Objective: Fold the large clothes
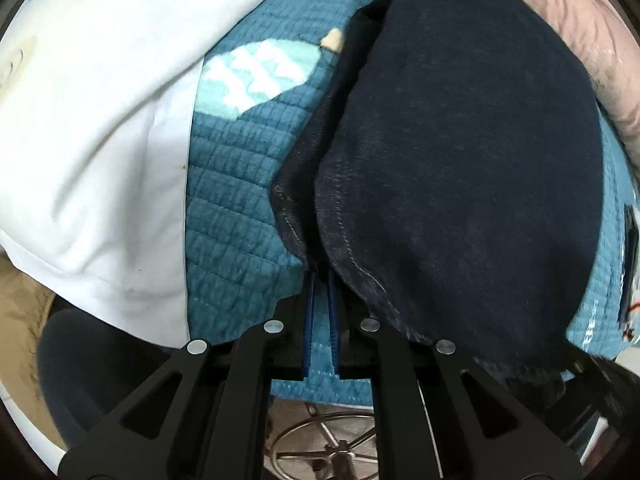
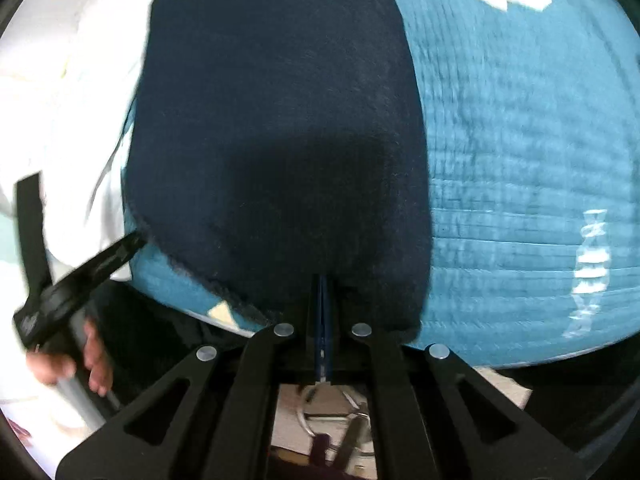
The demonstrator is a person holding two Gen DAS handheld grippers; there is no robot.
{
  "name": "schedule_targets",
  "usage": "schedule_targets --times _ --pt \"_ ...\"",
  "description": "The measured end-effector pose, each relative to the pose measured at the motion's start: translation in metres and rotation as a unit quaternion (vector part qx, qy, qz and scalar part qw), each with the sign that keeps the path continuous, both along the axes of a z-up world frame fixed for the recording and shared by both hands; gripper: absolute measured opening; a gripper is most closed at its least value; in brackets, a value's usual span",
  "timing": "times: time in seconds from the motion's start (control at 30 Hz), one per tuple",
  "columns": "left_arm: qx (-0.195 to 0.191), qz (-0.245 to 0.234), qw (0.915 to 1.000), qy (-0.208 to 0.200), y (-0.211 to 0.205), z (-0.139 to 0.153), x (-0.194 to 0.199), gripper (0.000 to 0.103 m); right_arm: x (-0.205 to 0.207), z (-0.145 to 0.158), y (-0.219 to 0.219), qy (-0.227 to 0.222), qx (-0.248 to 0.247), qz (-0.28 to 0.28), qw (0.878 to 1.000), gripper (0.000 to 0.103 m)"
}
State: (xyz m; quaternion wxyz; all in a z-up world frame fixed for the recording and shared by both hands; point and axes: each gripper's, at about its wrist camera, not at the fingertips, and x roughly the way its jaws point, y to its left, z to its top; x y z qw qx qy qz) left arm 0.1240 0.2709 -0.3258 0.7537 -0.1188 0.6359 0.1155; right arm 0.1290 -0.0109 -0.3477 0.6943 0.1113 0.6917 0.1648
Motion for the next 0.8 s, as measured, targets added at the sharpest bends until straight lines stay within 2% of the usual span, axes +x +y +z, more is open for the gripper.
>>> schedule_targets --times 0.03,0.1,0.17,0.23,0.33,0.43,0.5,0.53,0.6,0.73,0.8 --pt "-0.006 -0.007 1.0000 -0.002 -0.003 0.006 -0.001 0.007 0.002 -0.005 -0.006 0.012 0.013 -0.013 1.000 0.000" --pt "-0.016 -0.020 0.9995 -0.017 -0.010 0.021 -0.004 0.007 0.004 0.007 -0.013 0.017 0.019 -0.015 1.000 0.000" --pt "-0.014 -0.036 0.9988 -0.029 -0.017 0.039 -0.008 0.007 -0.001 0.030 -0.015 0.013 0.009 0.012 1.000 0.006" --pt "-0.025 -0.048 0.9974 -0.048 -0.021 0.055 -0.007 0.007 -0.007 0.038 -0.014 0.015 0.009 0.031 0.999 0.006" --pt "-0.037 -0.058 0.9952 -0.069 -0.027 0.068 0.004 0.008 -0.011 0.023 -0.016 0.014 -0.005 0.040 0.999 0.003" --pt "-0.031 -0.049 0.9968 -0.054 -0.027 0.052 0.029 0.008 -0.010 0.002 -0.011 0.023 -0.003 0.032 0.999 0.003" --pt "-0.021 -0.039 0.9988 -0.023 -0.020 0.031 0.031 0.007 -0.010 0.007 -0.012 0.023 -0.006 0.038 0.999 0.003" --pt "-0.034 -0.025 0.9990 -0.010 -0.014 0.018 0.034 0.007 -0.009 0.012 -0.012 0.026 -0.005 0.037 0.999 0.003" --pt "-0.051 -0.018 0.9983 -0.023 -0.007 0.014 0.027 0.007 -0.006 0.029 -0.008 0.028 -0.004 0.032 0.999 0.005" --pt "-0.049 -0.034 0.9979 -0.024 -0.005 0.014 0.021 0.007 0.017 0.065 -0.009 -0.053 -0.040 0.035 0.997 0.006" --pt "-0.055 -0.030 0.9977 -0.025 0.000 0.013 0.019 0.007 0.041 0.063 -0.014 -0.053 -0.039 0.024 0.998 0.006"
